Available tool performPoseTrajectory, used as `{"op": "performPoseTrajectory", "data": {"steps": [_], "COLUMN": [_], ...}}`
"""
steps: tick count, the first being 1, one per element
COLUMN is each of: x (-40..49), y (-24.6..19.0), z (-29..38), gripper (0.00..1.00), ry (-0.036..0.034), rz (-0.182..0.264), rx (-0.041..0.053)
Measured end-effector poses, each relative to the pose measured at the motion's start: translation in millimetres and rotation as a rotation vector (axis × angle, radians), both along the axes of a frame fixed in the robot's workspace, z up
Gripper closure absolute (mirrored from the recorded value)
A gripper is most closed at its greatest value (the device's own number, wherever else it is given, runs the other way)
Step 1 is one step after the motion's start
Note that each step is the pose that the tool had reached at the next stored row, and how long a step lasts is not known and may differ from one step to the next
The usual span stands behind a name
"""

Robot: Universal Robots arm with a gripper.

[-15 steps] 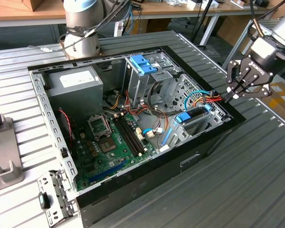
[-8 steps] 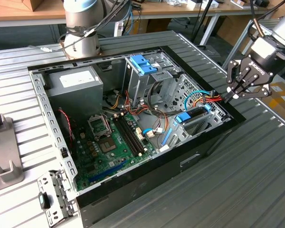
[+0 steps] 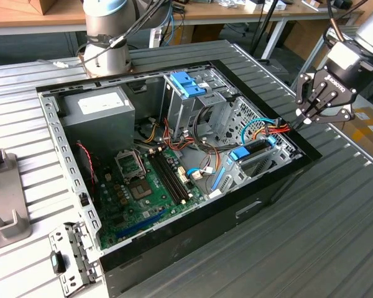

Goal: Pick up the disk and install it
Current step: 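Insert the first disk wire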

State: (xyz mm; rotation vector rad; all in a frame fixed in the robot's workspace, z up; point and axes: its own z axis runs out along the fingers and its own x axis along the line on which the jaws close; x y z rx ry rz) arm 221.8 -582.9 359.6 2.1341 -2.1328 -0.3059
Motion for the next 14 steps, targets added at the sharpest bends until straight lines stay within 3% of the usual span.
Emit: {"op": "performPoseTrajectory", "data": {"steps": [2,6,14], "x": [-0.1,-1.5,-9.6], "y": [3.6,4.0,0.1], "z": [-0.1,-0.1,-0.1], "gripper": [0.9,0.9,0.9], "ry": [0.0001,0.0,0.0], "rz": [0.0,0.0,0.0], "rx": [0.0002,0.0,0.0001]}}
